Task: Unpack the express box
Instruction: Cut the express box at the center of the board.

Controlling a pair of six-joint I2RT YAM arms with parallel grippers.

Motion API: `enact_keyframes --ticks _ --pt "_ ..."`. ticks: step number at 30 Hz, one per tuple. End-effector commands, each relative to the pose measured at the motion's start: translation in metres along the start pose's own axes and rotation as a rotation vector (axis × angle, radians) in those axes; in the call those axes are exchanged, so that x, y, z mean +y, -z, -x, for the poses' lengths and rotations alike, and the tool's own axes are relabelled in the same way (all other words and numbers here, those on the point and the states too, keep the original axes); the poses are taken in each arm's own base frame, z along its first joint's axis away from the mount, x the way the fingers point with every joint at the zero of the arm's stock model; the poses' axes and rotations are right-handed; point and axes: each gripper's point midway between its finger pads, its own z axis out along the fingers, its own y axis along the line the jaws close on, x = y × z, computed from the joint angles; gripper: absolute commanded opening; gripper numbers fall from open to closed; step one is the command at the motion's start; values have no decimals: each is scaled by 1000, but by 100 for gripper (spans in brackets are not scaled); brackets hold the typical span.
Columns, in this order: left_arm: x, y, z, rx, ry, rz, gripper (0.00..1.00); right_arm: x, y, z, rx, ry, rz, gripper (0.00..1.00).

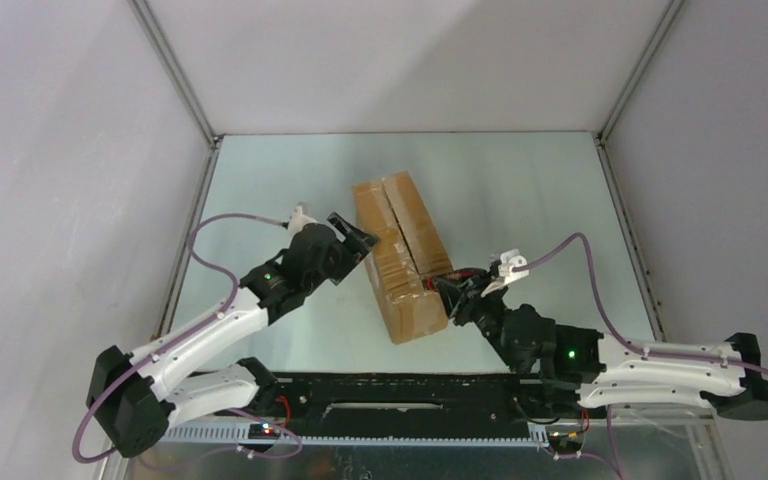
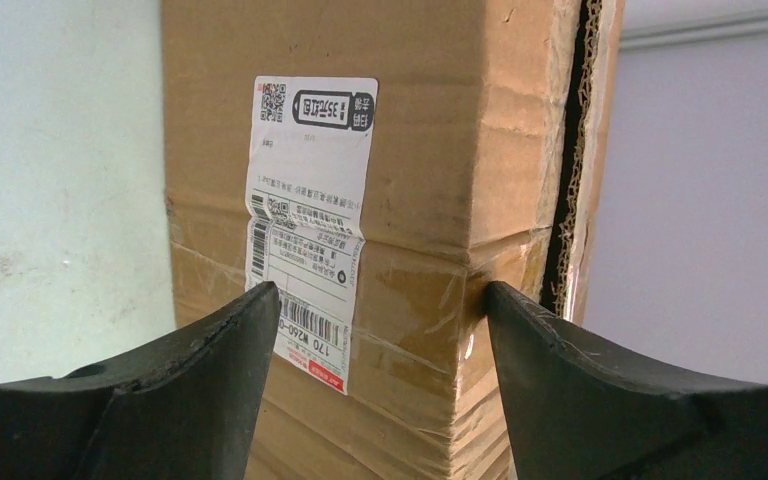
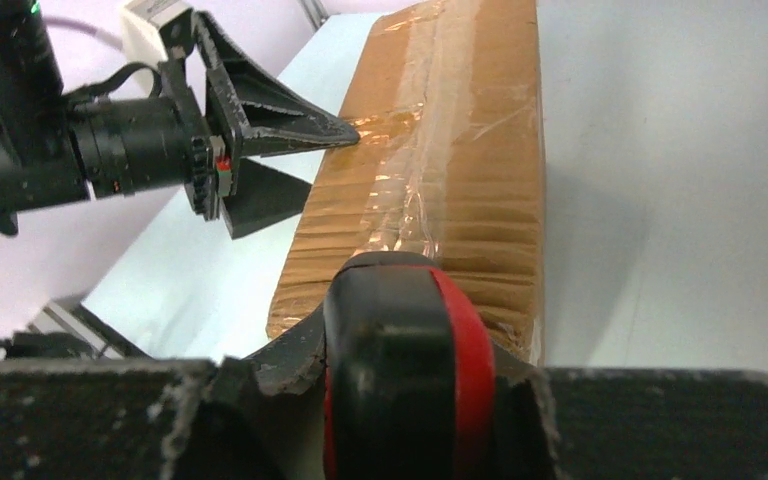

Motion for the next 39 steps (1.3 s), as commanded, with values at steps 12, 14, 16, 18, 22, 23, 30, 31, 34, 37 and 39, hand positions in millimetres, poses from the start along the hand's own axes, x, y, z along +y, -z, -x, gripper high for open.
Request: enact_keyframes --ticks 12,14,16,18,22,23,30,31,34,37,39 --pt "119 -10 -2 30 -320 452 78 31 24 99 -151 91 161 0" --pt "111 -11 0 36 -360 437 77 37 29 118 -194 52 199 0" --pt "104 -11 5 32 -385 432 76 43 35 138 -231 32 227 0" --pt "99 -10 8 27 -399 426 76 49 40 154 -259 17 253 0" --pt "89 -8 13 22 -419 412 76 45 43 167 -277 32 232 0" --pt "85 -6 15 17 -425 405 76 39 42 168 -281 52 199 0" --pt "4 37 56 -74 -439 217 84 -48 32 158 -208 204 -217 0" --pt "-3 44 61 -89 -440 202 85 -59 30 149 -172 228 -256 0" --pt "-9 54 74 -127 -432 212 86 -84 21 124 -84 219 -335 0" --pt "-7 45 80 -122 -408 224 86 -88 5 87 0 221 -305 0" --pt "-15 35 78 -90 -395 185 86 -89 -4 66 39 232 -292 0"
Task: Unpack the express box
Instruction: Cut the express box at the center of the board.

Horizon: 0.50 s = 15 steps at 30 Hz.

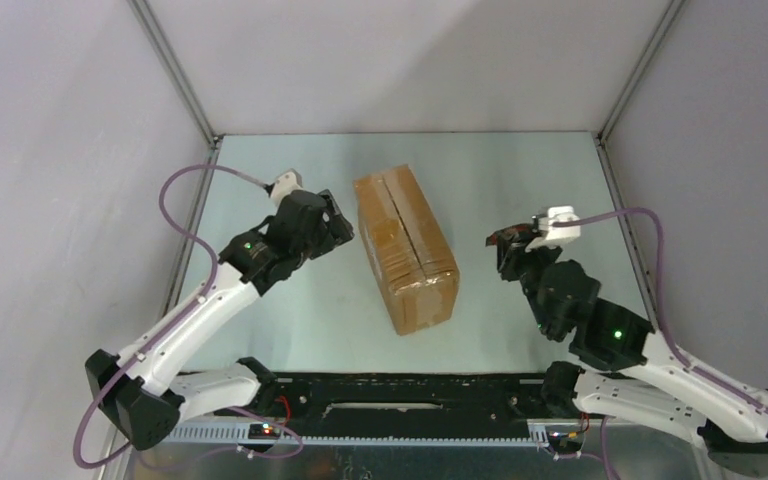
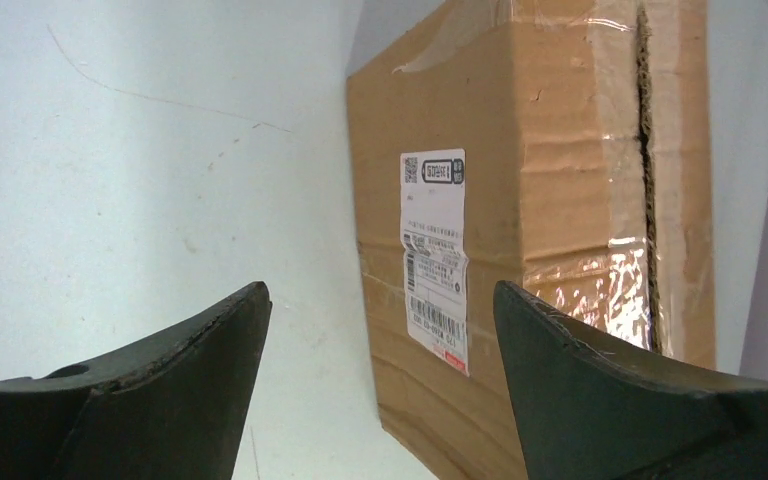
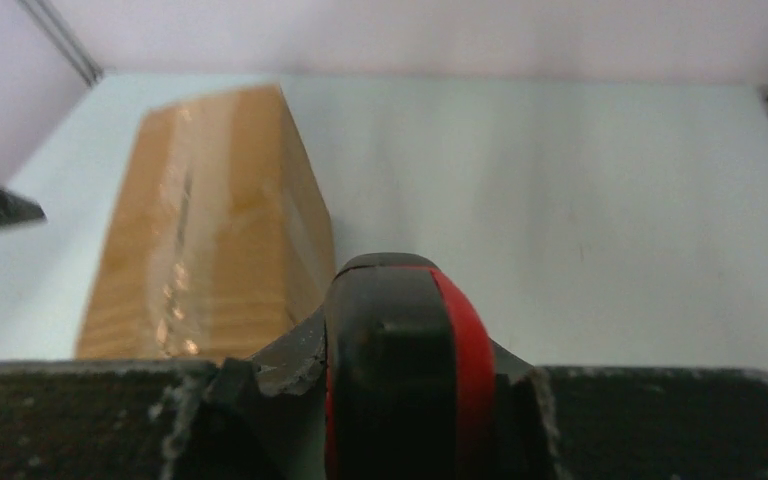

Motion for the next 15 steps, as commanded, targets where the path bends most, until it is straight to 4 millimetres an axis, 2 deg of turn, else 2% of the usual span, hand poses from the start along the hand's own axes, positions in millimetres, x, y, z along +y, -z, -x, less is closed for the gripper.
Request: enact_keyframes --ticks 1,5,7,12,15 --pt "-14 -6 15 9 -16 -55 87 16 -9 -56 139 26 51 0" --pt "-38 -16 20 30 -56 -124 95 25 -17 -85 198 43 68 0" --pt "-48 -23 29 0 -33 -168 99 31 -20 -94 214 38 82 0" --pt "-68 -45 49 -21 43 -245 100 39 -22 -106 240 22 105 0" --pt "-70 -62 50 9 15 -187 99 43 -21 -112 261 13 118 0"
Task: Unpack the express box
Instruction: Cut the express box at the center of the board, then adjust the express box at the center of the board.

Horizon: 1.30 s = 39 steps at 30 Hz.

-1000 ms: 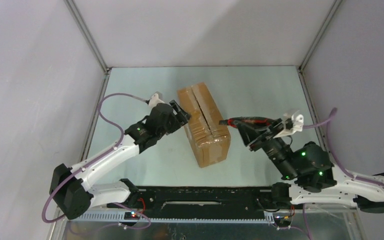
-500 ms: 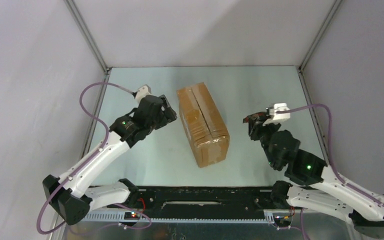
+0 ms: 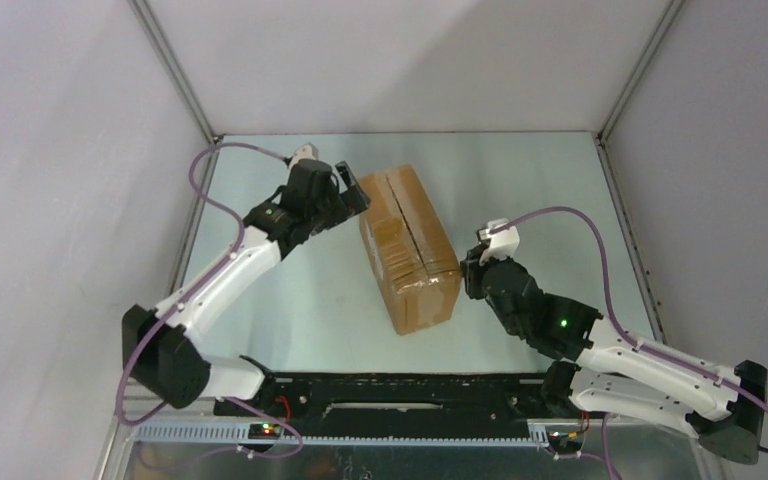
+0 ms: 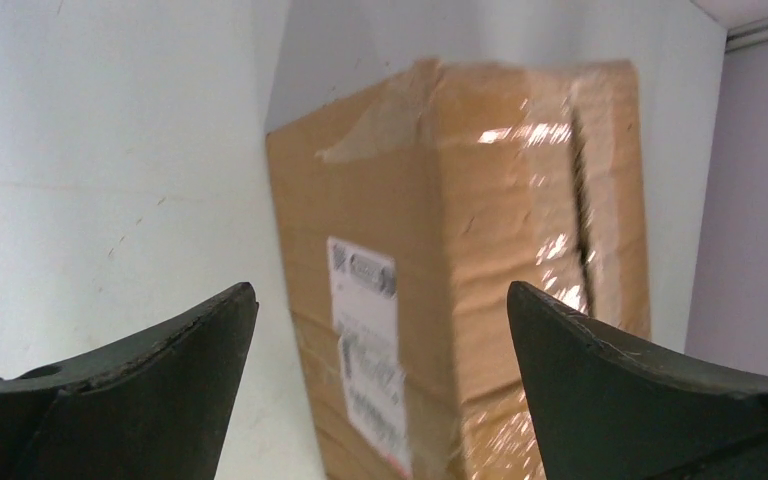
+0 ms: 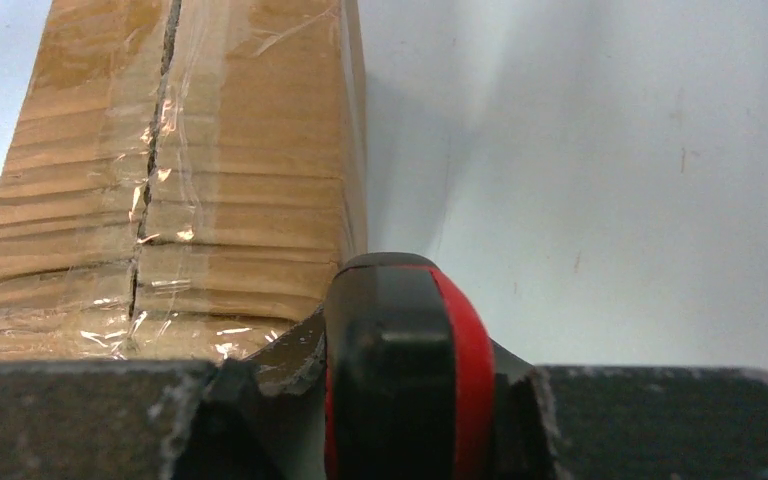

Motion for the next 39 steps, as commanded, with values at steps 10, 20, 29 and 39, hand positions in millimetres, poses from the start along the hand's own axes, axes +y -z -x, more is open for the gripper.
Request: enact_keyframes --ticks 10,20,29,39 --pt "14 -55 -26 112 -39 88 76 27 -4 0 -13 -93 83 0" --pt "57 -60 -50 94 -15 262 49 11 6 3 -34 -123 44 0" --pt "57 -36 -28 8 0 287 52 14 19 4 -31 -168 78 0" --pt "14 -3 13 -32 -128 142 71 16 66 -11 59 -257 231 0"
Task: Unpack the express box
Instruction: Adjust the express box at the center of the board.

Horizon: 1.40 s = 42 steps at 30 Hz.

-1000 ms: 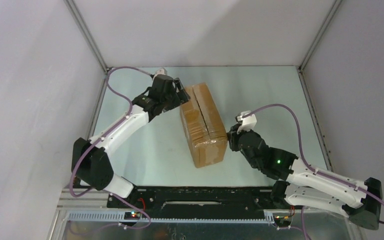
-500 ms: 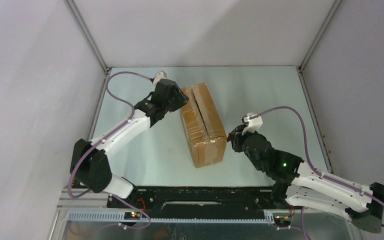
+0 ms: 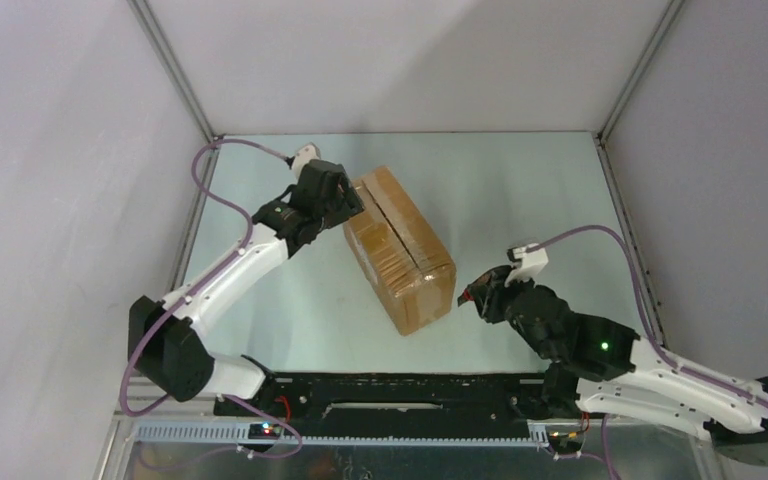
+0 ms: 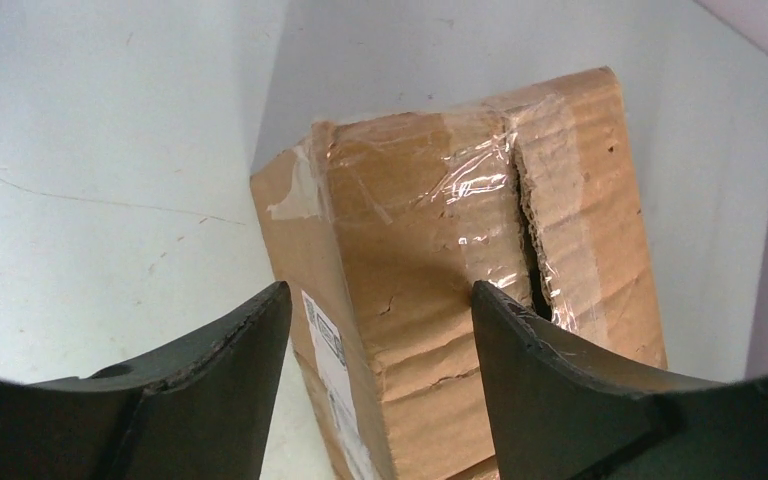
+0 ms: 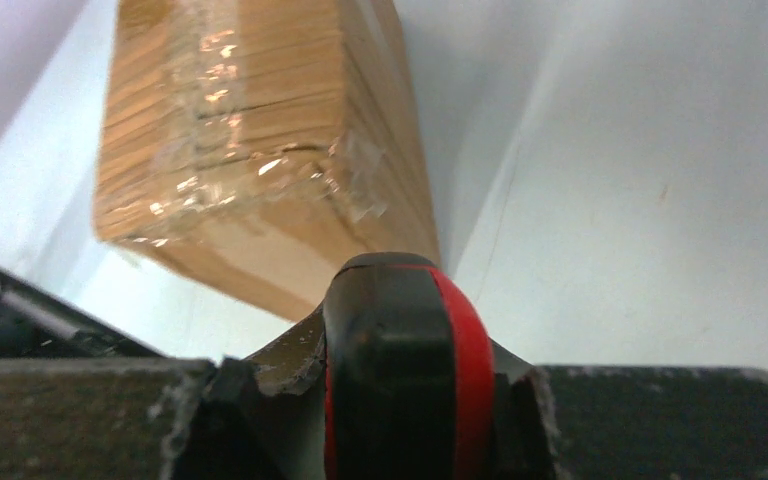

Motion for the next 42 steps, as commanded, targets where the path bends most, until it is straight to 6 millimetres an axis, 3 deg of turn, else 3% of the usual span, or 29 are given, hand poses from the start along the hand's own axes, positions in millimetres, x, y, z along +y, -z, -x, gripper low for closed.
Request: enact_keyframes --ticks 1,7,11,20,28,34,42 --pt "7 13 4 41 -137 30 71 16 26 1 43 -90 146 0" --pt "13 10 -10 91 -160 41 72 40 38 -11 124 -173 281 0" --pt "26 13 -21 104 -146 66 71 51 20 -7 105 -269 286 0" --pt "48 29 -48 137 -169 110 71 17 -21 17 -6 -355 130 0" --pt "61 59 -63 135 -160 104 71 -18 -48 38 -59 -367 55 0" --pt "67 81 -59 128 -184 88 71 -22 -57 58 -132 -339 68 0" --pt "63 120 -36 95 -237 18 75 -23 -56 65 -151 -368 77 0"
